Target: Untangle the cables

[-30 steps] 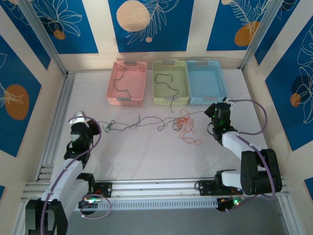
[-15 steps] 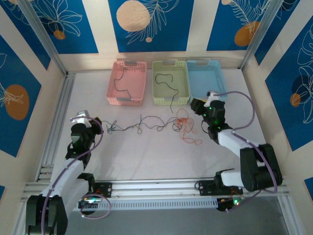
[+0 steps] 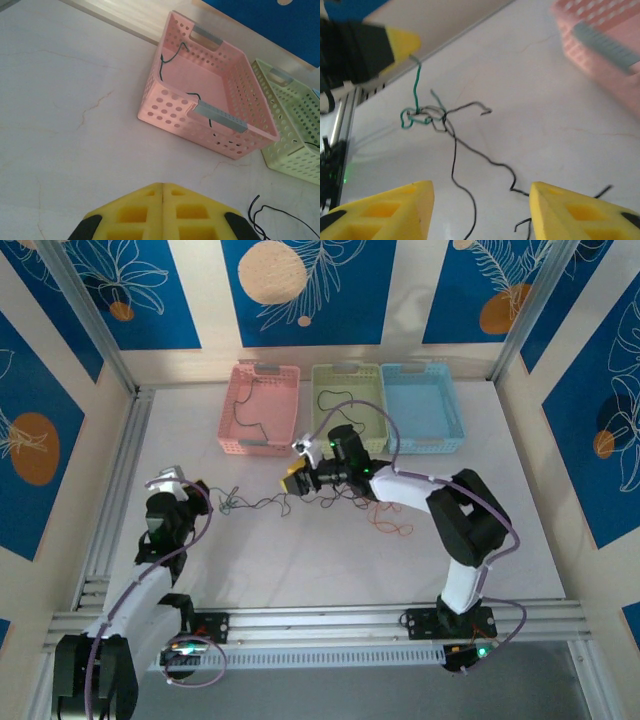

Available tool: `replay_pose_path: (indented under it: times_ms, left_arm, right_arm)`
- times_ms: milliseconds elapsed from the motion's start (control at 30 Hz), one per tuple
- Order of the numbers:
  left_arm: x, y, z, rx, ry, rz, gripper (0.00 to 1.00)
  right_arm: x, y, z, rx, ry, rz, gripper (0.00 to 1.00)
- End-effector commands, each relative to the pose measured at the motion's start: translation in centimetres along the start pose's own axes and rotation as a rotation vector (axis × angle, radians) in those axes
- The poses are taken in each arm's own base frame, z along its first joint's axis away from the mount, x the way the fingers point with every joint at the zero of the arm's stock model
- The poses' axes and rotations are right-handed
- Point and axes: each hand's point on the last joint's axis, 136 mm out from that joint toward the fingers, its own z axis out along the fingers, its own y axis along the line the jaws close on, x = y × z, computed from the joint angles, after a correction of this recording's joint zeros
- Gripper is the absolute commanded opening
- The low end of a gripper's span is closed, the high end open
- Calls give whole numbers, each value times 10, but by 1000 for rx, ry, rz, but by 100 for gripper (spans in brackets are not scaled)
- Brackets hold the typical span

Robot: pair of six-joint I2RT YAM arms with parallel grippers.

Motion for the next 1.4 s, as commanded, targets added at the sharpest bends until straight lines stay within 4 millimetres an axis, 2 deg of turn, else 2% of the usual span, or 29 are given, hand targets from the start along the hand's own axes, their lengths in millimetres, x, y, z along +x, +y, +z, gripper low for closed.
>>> replay_pose_path:
  times_ms: [0, 167, 333, 433, 533, 600, 667, 767, 833, 933, 1033, 1133, 1200, 1367]
  left_arm:
    - [-4, -1, 0, 18, -21, 13, 0]
    - [-3, -1, 0, 20, -17, 12, 0]
    - [-3, -1, 0, 17, -18, 10, 0]
    - [-2, 0, 0, 15, -18, 10, 0]
    - [-3, 0, 0, 13, -21, 10, 0]
    - [-3, 1, 0, 10, -23, 9, 0]
    - [-3, 2, -1, 7, -23, 8, 0]
    - [-2, 2, 0, 3, -22, 8, 0]
    - [-3, 3, 0, 0, -22, 6, 0]
    - [-3, 4, -1, -7, -23, 7, 0]
    - [-3, 5, -2, -15, -27, 6, 0]
    - [-4, 8, -3, -29, -32, 5, 0]
    - [-4, 8, -4, -32, -35, 6, 0]
    - [-4, 9, -4, -36, -36, 5, 0]
  right_arm:
    - [33, 16, 17, -69, 148, -51, 56]
    - [58, 23, 41, -72, 263, -97, 56]
    - [69, 26, 53, -93, 310, -99, 56]
    - [76, 27, 59, -94, 347, -116, 50]
    - [73, 30, 58, -111, 347, -120, 34]
    - [67, 25, 55, -82, 324, -135, 12]
    - [57, 14, 48, -12, 282, -151, 3]
    - [37, -4, 29, 94, 172, -147, 0]
    - [22, -18, 7, 154, 85, -114, 0]
    - [-1, -47, -37, 247, -79, -4, 0]
    - [-10, -86, -87, 398, -226, 135, 0]
    - [-7, -121, -139, 578, -363, 258, 0]
    - [-2, -136, -168, 652, -435, 331, 0]
    - [21, -166, -222, 842, -540, 491, 0]
